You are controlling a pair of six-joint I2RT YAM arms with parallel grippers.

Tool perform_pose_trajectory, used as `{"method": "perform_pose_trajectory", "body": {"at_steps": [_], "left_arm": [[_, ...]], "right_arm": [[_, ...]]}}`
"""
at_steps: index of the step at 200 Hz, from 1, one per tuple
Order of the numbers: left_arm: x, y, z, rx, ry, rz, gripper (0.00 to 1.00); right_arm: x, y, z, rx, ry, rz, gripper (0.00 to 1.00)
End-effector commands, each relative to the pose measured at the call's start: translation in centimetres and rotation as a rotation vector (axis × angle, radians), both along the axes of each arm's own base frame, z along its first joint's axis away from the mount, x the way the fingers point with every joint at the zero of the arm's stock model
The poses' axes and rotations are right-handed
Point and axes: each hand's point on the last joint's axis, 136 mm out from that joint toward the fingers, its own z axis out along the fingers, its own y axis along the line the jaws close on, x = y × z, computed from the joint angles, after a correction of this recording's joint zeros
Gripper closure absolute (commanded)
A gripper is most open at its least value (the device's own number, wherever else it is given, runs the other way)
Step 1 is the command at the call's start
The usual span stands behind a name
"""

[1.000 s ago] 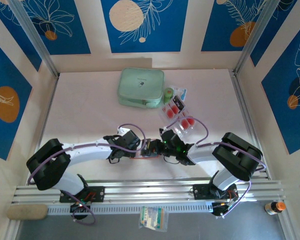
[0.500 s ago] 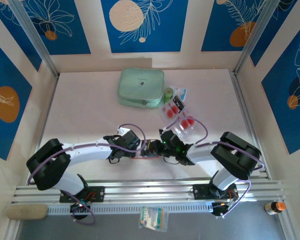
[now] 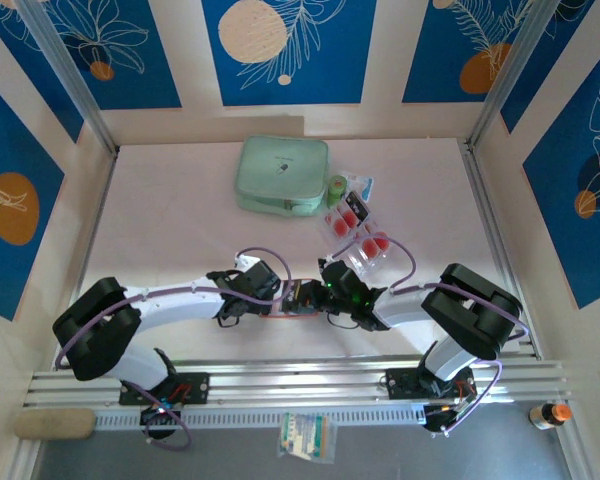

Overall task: Put the credit cards into the card holder
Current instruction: Insert the credit card into the card slot.

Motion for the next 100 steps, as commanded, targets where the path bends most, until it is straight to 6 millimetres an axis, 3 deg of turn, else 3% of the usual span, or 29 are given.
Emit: {"method": "perform_pose_trajectory", "body": {"at_steps": [1,100], "left_arm": [[-0.63,1.04,-0.48,0.032,0.017,0.008,0.00],[-0.65,1.07,-0.47,0.031,0.016,0.009,0.00]], "right_arm": [[-1.88,-1.24,-2.09,-0.068,0.070,0.025,1.00],[-2.27,-1.28,-2.24,-0.069,0.084,0.041,1.00]]}}
